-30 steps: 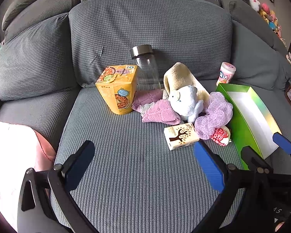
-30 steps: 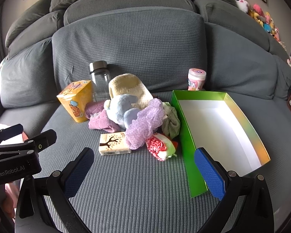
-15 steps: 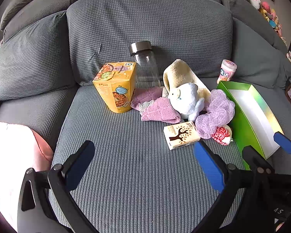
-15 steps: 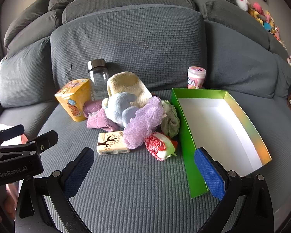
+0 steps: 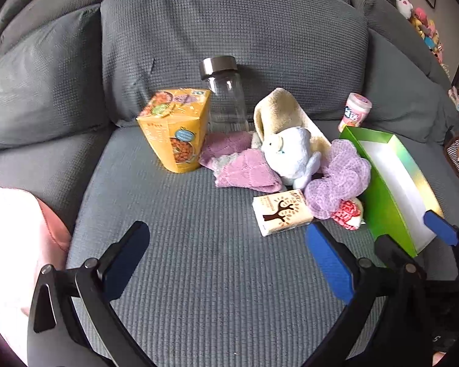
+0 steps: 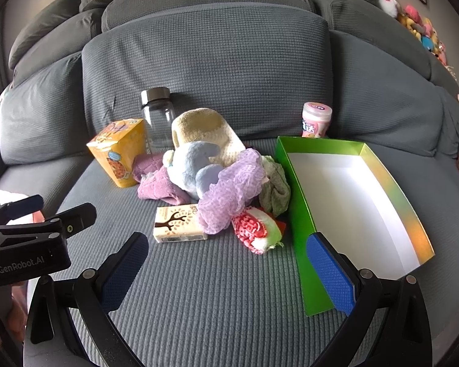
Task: Organize soft objects
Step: 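Grasp the tree-printed juice carton with the right gripper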
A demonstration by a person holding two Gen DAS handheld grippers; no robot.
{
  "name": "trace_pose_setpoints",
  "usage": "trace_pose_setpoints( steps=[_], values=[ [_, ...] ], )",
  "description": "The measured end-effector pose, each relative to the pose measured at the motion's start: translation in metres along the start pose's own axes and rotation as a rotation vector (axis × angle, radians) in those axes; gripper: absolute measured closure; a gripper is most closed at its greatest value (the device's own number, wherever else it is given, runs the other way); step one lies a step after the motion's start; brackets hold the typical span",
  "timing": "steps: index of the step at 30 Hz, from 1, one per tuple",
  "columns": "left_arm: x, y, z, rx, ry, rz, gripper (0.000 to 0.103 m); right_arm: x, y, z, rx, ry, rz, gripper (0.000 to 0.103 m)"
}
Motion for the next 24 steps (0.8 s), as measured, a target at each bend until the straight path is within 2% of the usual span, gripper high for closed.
trace_pose_setpoints(
  steps=[4, 6, 11, 13, 16, 19, 20, 23, 24],
  values=[
    [-0.002, 0.007, 0.008, -0.179, -0.059, 0.016, 0.001, -0.006, -0.001, 0.007, 0.119, -0.062, -0.023, 0.0],
    [-0.003, 0.011, 0.01, -0.239, -0.078, 0.016, 0.001, -0.013, -0.001, 0.013, 0.171, -0.12, -0.033, 0.0],
    [-0.007, 0.031, 0.016, -0.273, -0.107, 0.049, 0.001, -0.031, 0.018, 0.03, 0.285, -0.212, 0.007, 0.0],
    [-0.01, 0.044, 0.02, -0.316, -0.127, 0.084, 0.001, -0.036, 0.03, 0.032, 0.316, -0.202, 0.029, 0.0],
    [-0.013, 0.059, 0.022, -0.368, -0.13, 0.094, 0.001, -0.04, 0.055, 0.027, 0.353, -0.139, 0.067, 0.0],
    [-0.011, 0.073, 0.017, -0.372, -0.081, 0.117, 0.001, -0.042, 0.083, 0.018, 0.382, -0.074, 0.101, 0.006],
    [-0.011, 0.079, 0.015, -0.379, -0.071, 0.135, 0.002, -0.042, 0.096, 0.016, 0.389, -0.059, 0.122, 0.012],
    [-0.006, 0.096, 0.011, -0.415, -0.06, 0.162, 0.005, -0.041, 0.118, 0.013, 0.36, -0.063, 0.153, 0.025],
    [-0.003, 0.101, 0.01, -0.418, -0.055, 0.163, 0.007, -0.04, 0.12, 0.014, 0.352, -0.071, 0.145, 0.027]
  ],
)
Point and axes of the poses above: each gripper's, at about its wrist camera, not at the fingertips, and y roughly the way its jaws point, z to its left, x to its top, the point moved 1 cm from there along y, roughly the way its jaws point
